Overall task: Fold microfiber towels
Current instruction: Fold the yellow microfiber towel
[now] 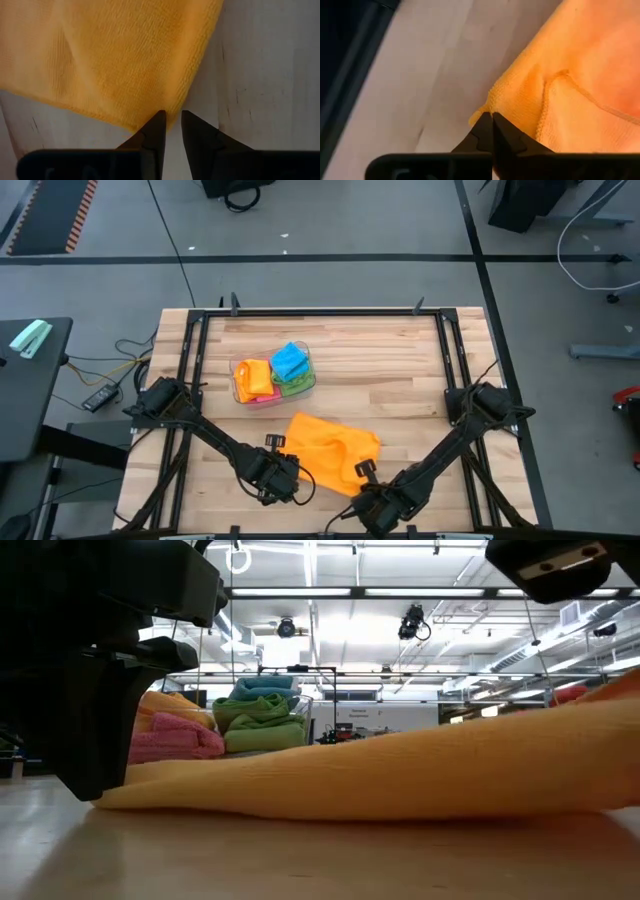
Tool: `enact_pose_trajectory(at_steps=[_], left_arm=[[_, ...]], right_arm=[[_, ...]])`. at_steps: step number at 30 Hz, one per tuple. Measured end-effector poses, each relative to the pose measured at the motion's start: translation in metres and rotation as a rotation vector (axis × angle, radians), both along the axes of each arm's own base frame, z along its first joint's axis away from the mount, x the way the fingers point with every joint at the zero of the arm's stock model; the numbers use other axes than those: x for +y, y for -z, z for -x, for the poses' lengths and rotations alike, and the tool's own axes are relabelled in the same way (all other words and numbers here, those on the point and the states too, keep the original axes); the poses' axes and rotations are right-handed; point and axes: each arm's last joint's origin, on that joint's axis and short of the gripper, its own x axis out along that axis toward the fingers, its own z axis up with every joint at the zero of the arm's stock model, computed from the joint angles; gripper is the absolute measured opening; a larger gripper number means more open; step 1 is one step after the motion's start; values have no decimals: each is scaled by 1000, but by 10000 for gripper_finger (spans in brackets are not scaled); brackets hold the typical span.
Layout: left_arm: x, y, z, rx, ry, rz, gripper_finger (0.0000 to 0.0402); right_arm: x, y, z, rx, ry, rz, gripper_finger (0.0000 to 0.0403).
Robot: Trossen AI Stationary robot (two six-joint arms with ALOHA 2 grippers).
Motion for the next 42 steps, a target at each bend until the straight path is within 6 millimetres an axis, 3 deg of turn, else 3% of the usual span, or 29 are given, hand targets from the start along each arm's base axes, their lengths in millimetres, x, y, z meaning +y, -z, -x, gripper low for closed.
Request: enact_pose_trajectory(at_steps=[13,23,42], left_arm=[[0,0,0,1,8,-3,72],[5,0,3,26,17,-71,8],[8,13,17,66,42,-123,5]], right_arm=[[6,-5,7,3,-61,-5,12],[6,-5,6,-1,-35,-26,14],[4,-5,3,2,-23,-41,14]])
